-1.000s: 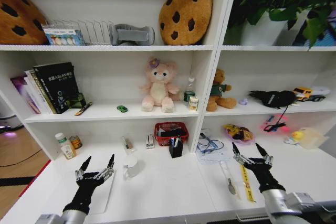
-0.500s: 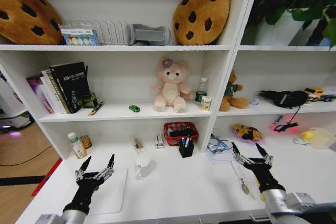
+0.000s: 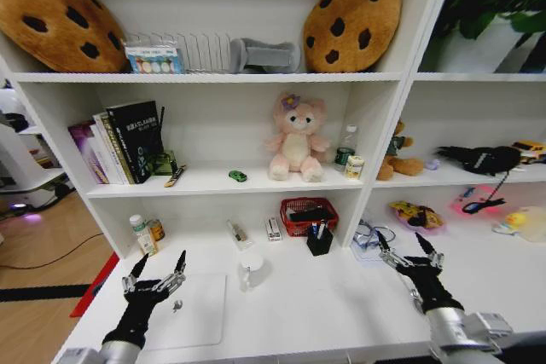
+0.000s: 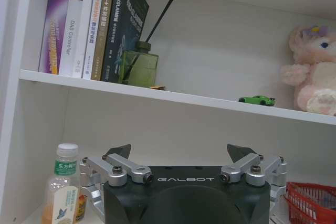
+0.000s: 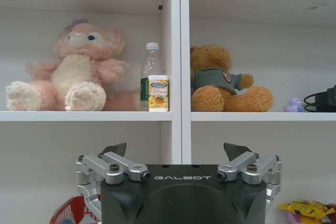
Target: Organize the objects on the table.
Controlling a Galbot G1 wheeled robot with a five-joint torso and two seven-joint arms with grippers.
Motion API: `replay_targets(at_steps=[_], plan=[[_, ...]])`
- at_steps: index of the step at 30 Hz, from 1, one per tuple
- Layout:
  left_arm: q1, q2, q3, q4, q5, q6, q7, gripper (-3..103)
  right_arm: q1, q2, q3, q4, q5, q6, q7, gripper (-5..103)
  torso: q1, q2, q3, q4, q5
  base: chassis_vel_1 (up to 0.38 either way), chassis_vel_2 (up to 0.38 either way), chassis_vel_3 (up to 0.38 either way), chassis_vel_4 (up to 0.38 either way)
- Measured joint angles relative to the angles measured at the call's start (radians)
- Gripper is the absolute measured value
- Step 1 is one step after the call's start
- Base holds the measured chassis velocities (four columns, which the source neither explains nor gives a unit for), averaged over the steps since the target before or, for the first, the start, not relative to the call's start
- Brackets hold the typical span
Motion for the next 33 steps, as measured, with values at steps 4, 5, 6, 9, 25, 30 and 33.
replay_targets(at_steps=[4,5,6,9,25,30,33], plan=[[0.0,0.0,0.0,0.0,0.0,0.0,0.0,100,0.0,0.0,0.0,0.0,0.0,0.0,0.0,100,0.0,0.0,0.0,-0.0002,-0.0003,0.149,0.141,-0.152,-0.146],[0.0,0.0,0.0,0.0,0.0,0.0,0.0,100,0.0,0.0,0.0,0.0,0.0,0.0,0.0,100,0.0,0.0,0.0,-0.0001,-0.0002,0.151,0.15,-0.15,-0.128],[0.0,0.0,0.0,0.0,0.0,0.0,0.0,100,0.0,0.0,0.0,0.0,0.0,0.0,0.0,100,0.0,0.0,0.0,0.0001,-0.0002,0.145,0.15,-0.15,-0.128],[0.0,0.0,0.0,0.0,0.0,0.0,0.0,100,0.0,0.0,0.0,0.0,0.0,0.0,0.0,100,0.0,0.0,0.0,0.0004,-0.0001,0.139,0.157,-0.139,-0.139],[0.0,0.0,0.0,0.0,0.0,0.0,0.0,100,0.0,0.0,0.0,0.0,0.0,0.0,0.0,100,0.0,0.0,0.0,0.0002,-0.0001,0.093,0.087,-0.097,-0.092],[0.0,0.0,0.0,0.0,0.0,0.0,0.0,100,0.0,0.0,0.0,0.0,0.0,0.0,0.0,100,0.0,0.0,0.0,0.0001,0.0001,0.0,0.0,0.0,0.0],[0.0,0.0,0.0,0.0,0.0,0.0,0.0,100,0.0,0.0,0.0,0.0,0.0,0.0,0.0,100,0.0,0.0,0.0,0.0001,0.0001,0.0,0.0,0.0,0.0]])
